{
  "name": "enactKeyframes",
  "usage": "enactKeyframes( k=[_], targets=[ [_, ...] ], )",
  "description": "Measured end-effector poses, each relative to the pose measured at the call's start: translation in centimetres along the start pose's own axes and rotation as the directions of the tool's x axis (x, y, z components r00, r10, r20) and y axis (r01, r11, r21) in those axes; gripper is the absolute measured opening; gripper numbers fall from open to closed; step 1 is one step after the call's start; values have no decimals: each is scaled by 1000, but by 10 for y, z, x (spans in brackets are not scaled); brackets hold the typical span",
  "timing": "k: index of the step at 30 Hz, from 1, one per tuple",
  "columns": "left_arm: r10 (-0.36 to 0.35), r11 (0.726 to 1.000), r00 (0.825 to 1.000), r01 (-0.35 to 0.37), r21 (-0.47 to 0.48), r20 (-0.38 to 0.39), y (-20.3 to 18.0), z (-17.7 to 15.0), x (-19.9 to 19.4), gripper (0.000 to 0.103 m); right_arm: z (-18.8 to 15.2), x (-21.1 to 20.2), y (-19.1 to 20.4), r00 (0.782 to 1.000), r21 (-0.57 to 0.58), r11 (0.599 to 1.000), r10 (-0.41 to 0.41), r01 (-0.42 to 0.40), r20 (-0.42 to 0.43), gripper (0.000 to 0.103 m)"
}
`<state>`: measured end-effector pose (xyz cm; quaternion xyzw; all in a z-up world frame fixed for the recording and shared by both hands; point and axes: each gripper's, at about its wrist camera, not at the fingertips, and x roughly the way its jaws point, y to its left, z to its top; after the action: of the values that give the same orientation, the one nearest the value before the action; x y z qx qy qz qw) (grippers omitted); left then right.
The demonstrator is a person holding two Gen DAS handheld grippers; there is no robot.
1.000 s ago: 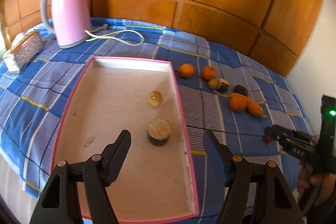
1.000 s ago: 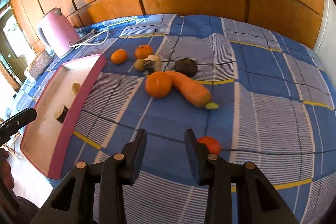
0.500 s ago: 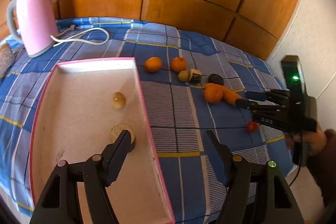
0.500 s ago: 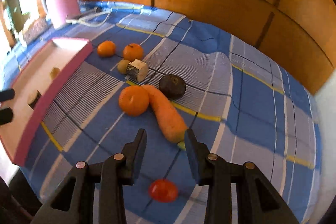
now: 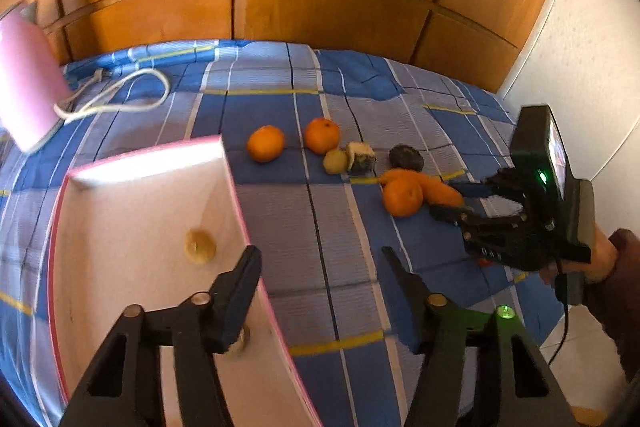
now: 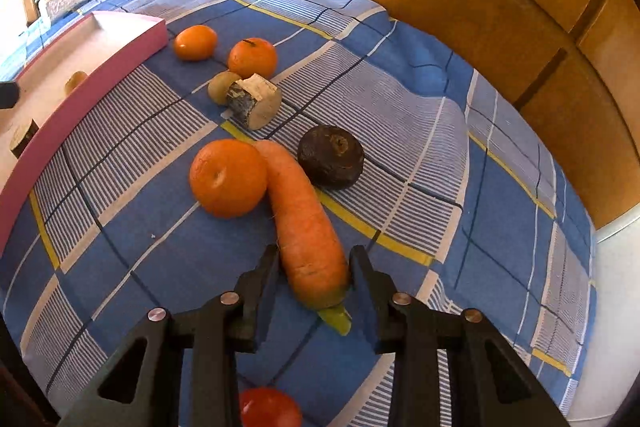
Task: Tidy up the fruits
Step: 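Grasp the mandarin beside the carrot with the left tool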
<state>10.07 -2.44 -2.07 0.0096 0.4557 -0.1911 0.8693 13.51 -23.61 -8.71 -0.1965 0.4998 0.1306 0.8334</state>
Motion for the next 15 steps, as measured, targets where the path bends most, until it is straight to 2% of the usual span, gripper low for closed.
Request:
enactKeyframes(
  k=[10,15],
  targets=[
    [54,996,998,-51,68,-43,13,60,42,55,-1,3,-8,998,11,997,70,-70,-5,35],
    [109,981,991,-95,171,-77,15,83,75,55,-2,2,-8,997,8,997,79,-79,-4,35]
  ],
)
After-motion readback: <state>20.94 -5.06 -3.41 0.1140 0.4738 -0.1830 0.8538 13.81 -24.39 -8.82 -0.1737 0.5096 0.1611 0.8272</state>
